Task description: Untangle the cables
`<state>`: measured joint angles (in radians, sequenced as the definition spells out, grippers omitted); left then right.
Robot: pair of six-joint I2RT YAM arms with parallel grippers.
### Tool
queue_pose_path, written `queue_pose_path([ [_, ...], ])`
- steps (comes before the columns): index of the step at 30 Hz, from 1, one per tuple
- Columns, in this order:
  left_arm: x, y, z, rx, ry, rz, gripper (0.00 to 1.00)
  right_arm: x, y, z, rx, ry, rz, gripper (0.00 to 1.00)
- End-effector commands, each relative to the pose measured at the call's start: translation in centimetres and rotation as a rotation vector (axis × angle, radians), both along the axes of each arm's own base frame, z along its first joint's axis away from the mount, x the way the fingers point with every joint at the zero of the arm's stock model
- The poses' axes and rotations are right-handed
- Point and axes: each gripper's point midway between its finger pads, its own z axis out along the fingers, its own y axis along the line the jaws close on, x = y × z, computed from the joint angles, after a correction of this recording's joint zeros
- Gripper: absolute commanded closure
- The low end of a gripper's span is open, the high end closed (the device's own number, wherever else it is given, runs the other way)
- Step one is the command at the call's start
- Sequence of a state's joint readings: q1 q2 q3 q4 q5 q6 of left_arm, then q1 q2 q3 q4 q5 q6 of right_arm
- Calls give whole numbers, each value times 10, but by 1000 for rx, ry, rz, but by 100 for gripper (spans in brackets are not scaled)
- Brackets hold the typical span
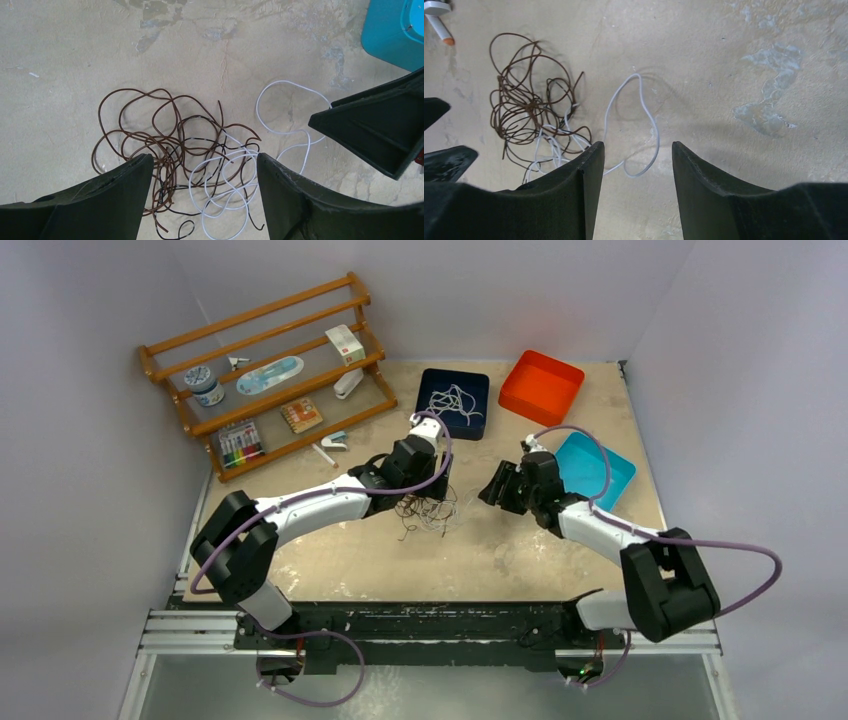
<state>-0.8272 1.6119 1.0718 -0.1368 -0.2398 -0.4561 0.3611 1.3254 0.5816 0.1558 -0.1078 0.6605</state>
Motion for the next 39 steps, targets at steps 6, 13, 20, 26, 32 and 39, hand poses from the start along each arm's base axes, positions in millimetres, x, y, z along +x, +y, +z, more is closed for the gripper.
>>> queue_pose_path([
  [6,11,-5,25,-27,-70,6,26,12,4,-9,62,-23,-24,49],
  [13,11,2,33,-28,-93,29,26,19,7,-4,105,-77,-36,72],
  [20,11,15,72,-114,-201,74,26,29,8,26,77,-211,19,100],
  [26,5,27,116,-213,-331,77,16,43,13,90,-10,-430,158,100],
  [32,-3,41,139,-252,-423,77,2,39,63,153,94,-540,478,100],
  [39,-16,47,143,-278,-487,21,2,26,117,208,166,-597,704,100],
])
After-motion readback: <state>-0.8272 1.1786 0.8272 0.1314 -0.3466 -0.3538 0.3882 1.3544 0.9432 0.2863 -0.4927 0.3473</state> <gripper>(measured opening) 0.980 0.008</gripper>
